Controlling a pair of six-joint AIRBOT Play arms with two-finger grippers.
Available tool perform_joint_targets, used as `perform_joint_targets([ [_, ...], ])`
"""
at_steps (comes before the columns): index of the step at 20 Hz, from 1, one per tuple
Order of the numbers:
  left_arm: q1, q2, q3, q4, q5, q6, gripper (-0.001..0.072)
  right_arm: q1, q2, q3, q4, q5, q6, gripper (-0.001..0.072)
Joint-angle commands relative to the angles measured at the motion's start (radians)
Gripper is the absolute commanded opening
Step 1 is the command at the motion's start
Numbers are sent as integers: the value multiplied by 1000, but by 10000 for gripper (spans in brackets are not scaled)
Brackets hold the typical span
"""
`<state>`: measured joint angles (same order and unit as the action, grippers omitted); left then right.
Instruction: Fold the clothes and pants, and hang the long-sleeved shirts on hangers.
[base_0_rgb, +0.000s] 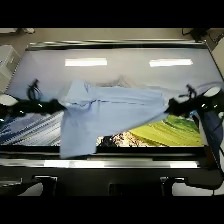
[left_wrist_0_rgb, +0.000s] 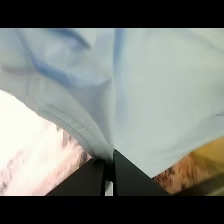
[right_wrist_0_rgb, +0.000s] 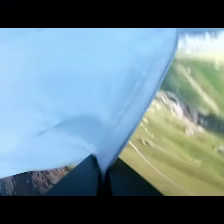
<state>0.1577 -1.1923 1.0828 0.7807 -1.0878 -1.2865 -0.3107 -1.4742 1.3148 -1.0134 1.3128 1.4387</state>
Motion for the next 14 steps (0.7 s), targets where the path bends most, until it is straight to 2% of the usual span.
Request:
perform_joint_targets([
  [1,116,201,369,-3,116,6,20,3,187,414,-31,-88,-91,38],
  [3,203,303,596,-2,216,4,19,3,315,616,-132,-199,-80,38],
  [5,270,405,709,-2,213,-42,20,4,451,698,-218,-219,-7,38],
  [7,288,509,715,-2,204,-106,19,4,565,698,-252,-192,38,38],
  [11,287,596,719,1,321,-113,18,4,657,698,-301,-273,86,38],
  [14,288,568,724,8,289,-113,18,4,639,698,-309,-337,108,38],
])
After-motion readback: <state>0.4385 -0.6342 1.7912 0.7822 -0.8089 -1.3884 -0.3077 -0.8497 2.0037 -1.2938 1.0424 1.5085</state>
